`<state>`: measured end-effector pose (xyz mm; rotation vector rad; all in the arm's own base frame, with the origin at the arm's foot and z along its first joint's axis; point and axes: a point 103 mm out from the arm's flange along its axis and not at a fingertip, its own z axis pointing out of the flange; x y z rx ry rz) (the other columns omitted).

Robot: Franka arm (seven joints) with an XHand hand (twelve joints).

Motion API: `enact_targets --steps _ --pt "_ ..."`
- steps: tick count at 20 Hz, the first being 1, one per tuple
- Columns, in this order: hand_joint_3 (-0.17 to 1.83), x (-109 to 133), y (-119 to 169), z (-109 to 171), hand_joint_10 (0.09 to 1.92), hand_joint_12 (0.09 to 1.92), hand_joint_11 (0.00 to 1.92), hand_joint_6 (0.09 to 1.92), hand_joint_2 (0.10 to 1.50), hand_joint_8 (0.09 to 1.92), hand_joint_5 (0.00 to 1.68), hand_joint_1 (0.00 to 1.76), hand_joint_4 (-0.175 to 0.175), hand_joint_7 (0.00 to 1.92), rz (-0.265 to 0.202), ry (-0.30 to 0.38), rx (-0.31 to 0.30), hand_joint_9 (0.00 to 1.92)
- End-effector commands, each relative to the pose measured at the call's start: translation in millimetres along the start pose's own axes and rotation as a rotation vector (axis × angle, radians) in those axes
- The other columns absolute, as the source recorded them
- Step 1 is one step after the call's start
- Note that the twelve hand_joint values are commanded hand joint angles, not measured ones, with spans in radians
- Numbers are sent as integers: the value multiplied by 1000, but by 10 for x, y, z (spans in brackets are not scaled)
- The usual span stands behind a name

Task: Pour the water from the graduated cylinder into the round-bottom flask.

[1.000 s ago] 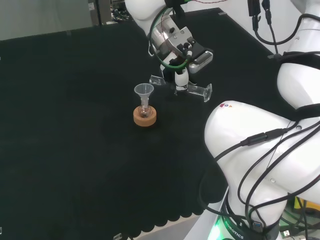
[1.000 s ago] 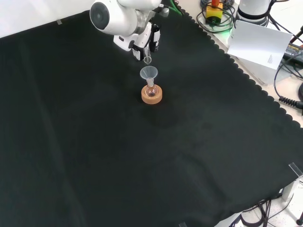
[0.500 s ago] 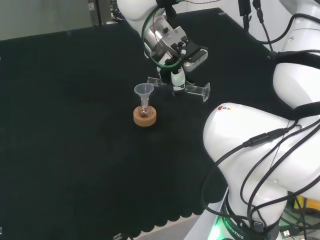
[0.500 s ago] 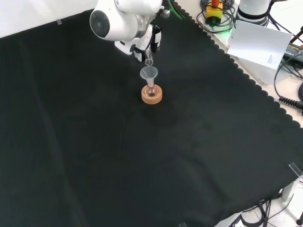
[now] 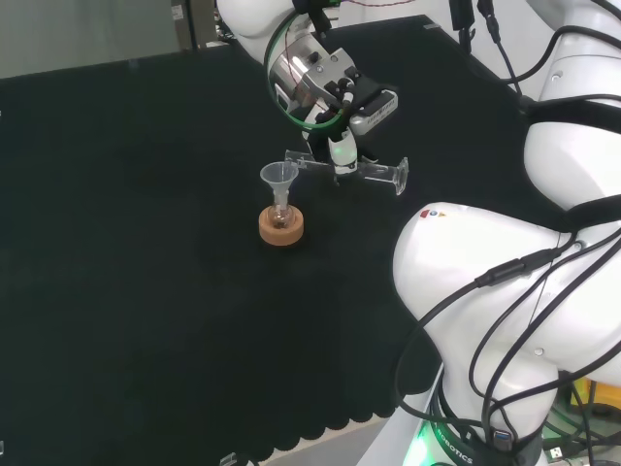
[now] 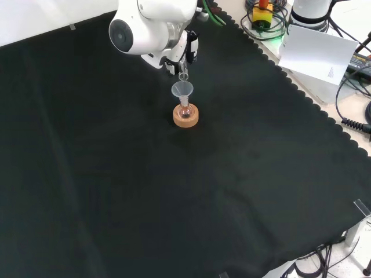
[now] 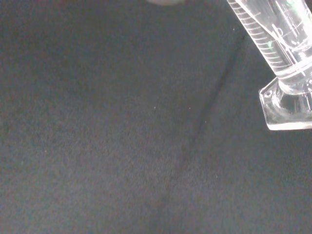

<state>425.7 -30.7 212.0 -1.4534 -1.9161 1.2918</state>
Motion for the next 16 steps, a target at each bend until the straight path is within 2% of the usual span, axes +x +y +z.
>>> enact_targets --steps 1,11,16 --pt "0 -2 -26 -1 87 741 1274 1108 1146 1097 903 1249 -175 942 3 -8 12 1482" --pt "0 129 -69 -60 87 739 1274 1110 1146 1099 902 1248 -175 941 24 -28 81 1483" --pt "0 125 -75 -69 87 738 1275 1111 1146 1100 902 1248 -175 940 32 -31 95 1483"
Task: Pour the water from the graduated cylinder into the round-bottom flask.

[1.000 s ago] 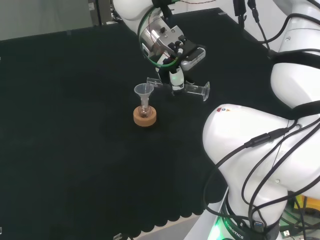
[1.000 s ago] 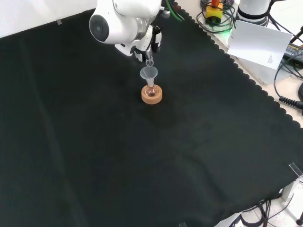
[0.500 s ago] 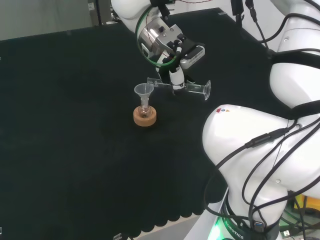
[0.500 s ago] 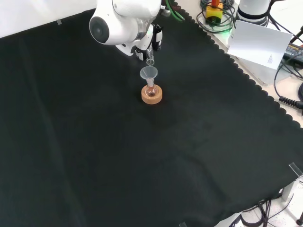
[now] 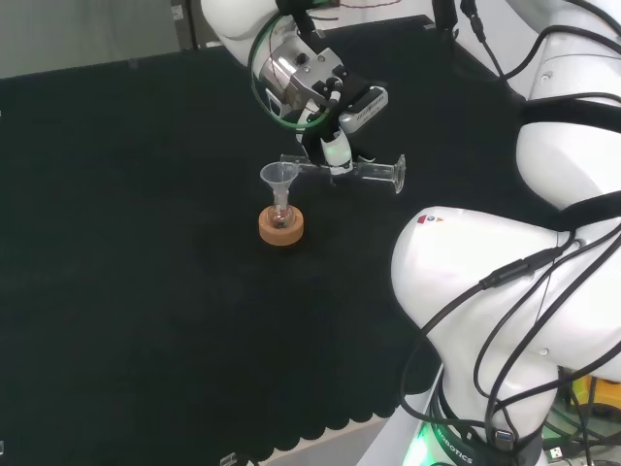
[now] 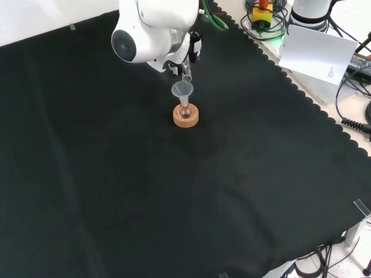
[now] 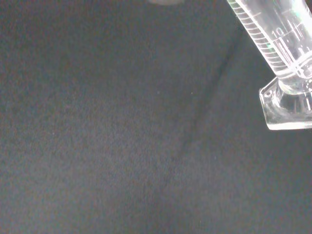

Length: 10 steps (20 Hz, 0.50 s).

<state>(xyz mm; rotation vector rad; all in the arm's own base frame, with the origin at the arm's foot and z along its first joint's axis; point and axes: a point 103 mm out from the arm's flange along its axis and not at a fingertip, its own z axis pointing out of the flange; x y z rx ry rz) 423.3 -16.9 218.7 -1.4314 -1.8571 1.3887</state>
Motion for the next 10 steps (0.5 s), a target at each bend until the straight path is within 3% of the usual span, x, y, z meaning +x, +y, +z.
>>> enact_targets --steps 1,10 --pt "0 4 -13 3 87 738 1275 1111 1146 1100 902 1248 -175 940 10 2 26 1483" --pt "0 2 -37 -37 87 737 1276 1112 1147 1101 901 1248 -175 939 41 -7 63 1485"
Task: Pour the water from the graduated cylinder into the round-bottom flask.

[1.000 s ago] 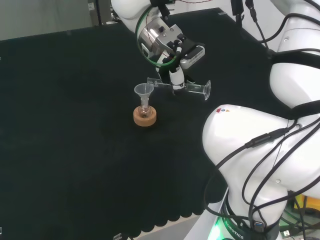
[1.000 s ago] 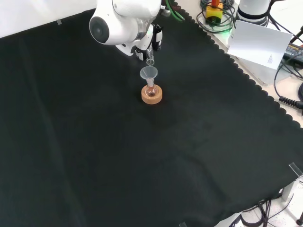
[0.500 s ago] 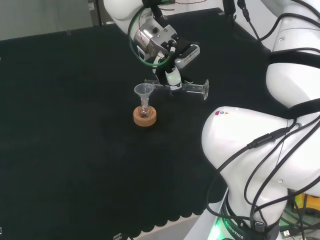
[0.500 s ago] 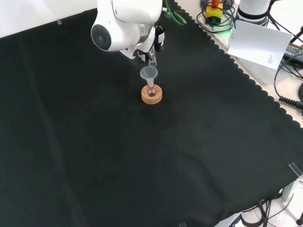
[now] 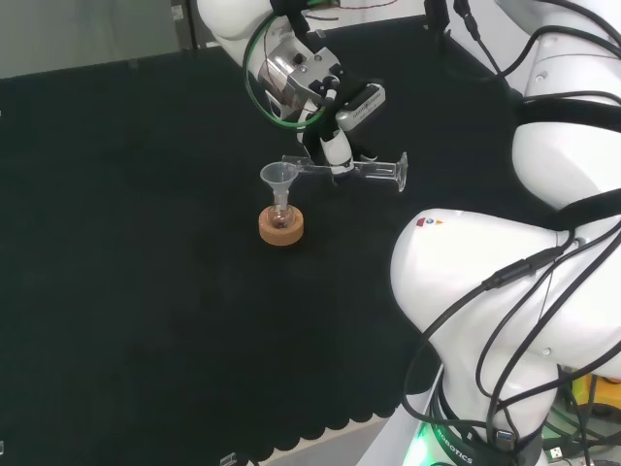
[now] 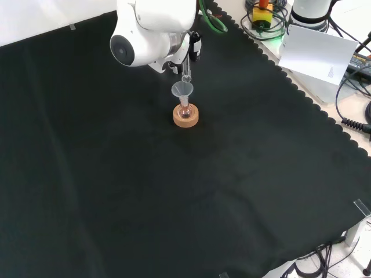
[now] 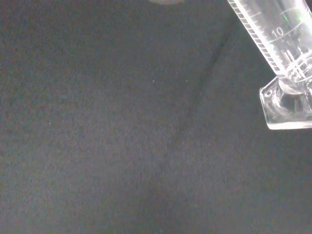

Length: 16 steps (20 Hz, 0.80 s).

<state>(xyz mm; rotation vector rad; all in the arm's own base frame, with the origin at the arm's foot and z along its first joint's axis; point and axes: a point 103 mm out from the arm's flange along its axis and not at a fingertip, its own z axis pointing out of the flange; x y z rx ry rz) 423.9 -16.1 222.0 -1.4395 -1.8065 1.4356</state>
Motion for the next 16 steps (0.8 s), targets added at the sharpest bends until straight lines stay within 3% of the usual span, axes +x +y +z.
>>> enact_targets --steps 1,16 --pt "0 6 -13 -20 87 737 1276 1112 1147 1101 901 1248 -175 939 16 -3 23 1485" --pt "0 6 -18 -57 87 735 1277 1113 1147 1102 900 1248 -175 939 41 5 51 1488"
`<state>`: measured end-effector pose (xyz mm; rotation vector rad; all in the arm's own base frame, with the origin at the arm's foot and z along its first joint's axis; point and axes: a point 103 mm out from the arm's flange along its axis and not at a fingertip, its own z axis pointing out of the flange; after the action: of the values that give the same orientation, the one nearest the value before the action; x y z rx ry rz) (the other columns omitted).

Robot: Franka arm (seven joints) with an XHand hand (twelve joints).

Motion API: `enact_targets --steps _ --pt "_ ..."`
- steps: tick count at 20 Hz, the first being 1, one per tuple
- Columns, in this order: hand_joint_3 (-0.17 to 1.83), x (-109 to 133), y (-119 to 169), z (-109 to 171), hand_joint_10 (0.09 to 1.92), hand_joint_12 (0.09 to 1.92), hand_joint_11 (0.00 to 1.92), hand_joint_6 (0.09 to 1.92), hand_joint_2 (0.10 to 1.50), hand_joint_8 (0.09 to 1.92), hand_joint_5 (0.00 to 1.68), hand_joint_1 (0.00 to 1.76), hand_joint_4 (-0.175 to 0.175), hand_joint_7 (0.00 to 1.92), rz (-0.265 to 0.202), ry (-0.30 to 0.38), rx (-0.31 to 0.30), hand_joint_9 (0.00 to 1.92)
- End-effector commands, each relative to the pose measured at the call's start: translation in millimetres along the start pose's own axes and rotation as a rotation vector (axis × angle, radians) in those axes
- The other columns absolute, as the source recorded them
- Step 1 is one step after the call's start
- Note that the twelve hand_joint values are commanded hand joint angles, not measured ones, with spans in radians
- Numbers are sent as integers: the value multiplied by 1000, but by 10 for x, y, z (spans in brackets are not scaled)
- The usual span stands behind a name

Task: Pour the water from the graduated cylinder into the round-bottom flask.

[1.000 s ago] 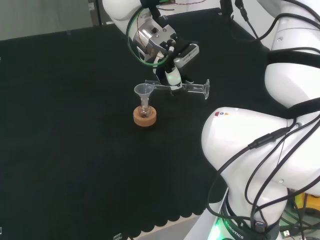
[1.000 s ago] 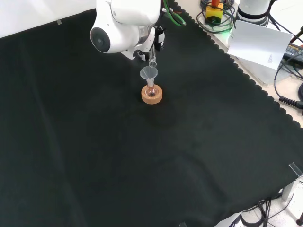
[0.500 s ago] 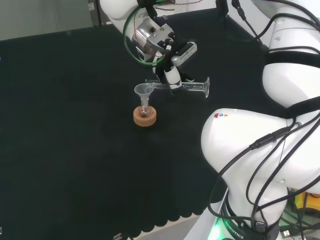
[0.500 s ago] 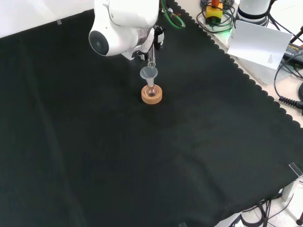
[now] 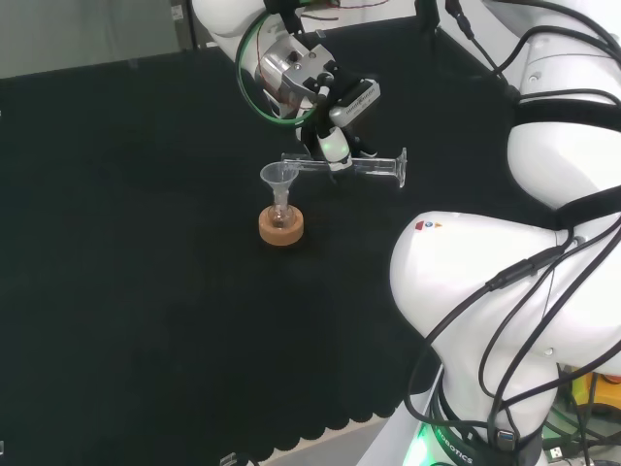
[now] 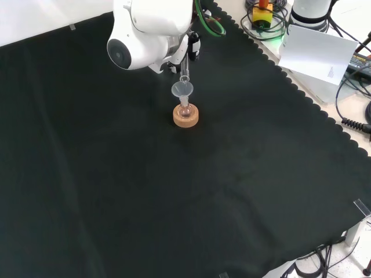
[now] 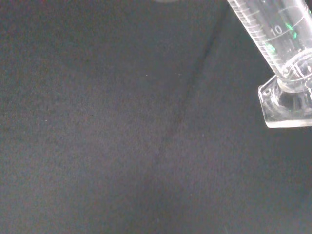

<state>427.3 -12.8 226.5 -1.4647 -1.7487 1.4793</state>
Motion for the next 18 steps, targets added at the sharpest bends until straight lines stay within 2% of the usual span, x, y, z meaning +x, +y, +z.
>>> enact_targets --steps 1,18 --pt "0 -1 17 -4 87 735 1277 1113 1147 1102 900 1248 -175 938 3 2 17 1488" --pt "0 -21 -6 -23 87 733 1282 1115 1148 1104 899 1248 -175 938 20 0 66 1490"
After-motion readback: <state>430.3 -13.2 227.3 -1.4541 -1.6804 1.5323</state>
